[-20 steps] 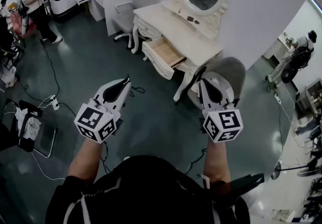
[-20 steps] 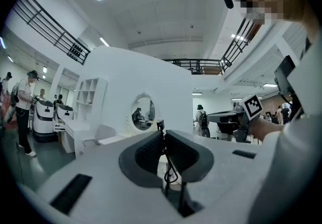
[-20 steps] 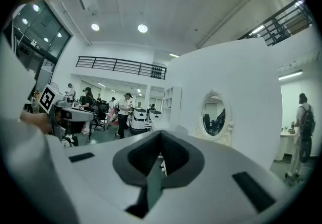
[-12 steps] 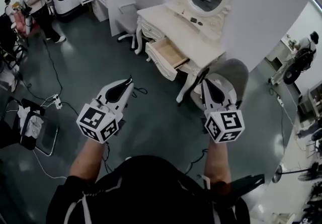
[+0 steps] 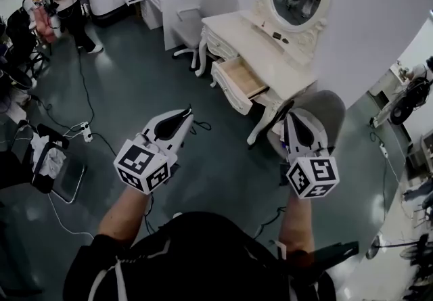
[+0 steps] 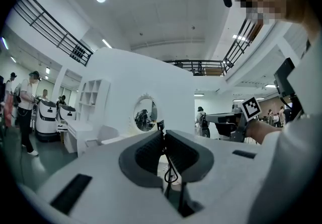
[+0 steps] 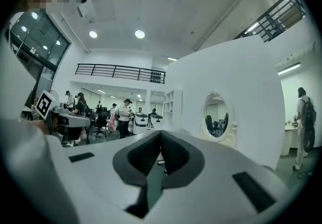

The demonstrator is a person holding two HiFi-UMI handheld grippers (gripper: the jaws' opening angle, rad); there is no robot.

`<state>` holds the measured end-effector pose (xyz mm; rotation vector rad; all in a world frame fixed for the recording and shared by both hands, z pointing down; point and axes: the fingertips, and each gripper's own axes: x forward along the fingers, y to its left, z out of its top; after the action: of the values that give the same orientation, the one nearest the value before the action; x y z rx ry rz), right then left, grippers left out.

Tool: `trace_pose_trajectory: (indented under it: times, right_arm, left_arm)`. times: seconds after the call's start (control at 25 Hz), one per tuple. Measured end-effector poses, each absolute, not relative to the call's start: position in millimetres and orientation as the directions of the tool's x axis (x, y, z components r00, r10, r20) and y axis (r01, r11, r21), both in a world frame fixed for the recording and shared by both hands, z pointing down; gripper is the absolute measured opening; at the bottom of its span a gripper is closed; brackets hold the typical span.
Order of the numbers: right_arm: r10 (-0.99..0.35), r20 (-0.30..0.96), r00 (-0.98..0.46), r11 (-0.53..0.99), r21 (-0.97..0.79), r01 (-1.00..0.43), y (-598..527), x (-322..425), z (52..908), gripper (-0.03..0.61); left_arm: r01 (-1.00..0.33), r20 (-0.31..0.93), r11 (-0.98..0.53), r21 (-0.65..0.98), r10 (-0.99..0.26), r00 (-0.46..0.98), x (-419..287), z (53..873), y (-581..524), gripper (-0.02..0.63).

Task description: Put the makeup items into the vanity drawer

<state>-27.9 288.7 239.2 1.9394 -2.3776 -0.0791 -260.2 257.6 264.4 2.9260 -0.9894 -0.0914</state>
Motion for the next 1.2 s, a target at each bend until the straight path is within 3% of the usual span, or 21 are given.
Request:
trace_pose_trajectory:
  times: [0.88,1.2]
  right_arm:
    - [-0.982,0.051,-0.185,0.189,0.117,-0.975,277.4,-119.0,255.3,0.005]
    - [-0.981,0.059,-0.187,0.192,0.101,-0.976,255.4,-119.3,256.6,0.005]
  left_arm:
    - [-0.57,-0.053,-0.819,0.06,-0.573,0.818,-343.7,275.2,245.3,0.025]
    - [-0.565,-0.043,-0.823,0.053,-0.568,0.822,-349.4,280.6,232.0,0.025]
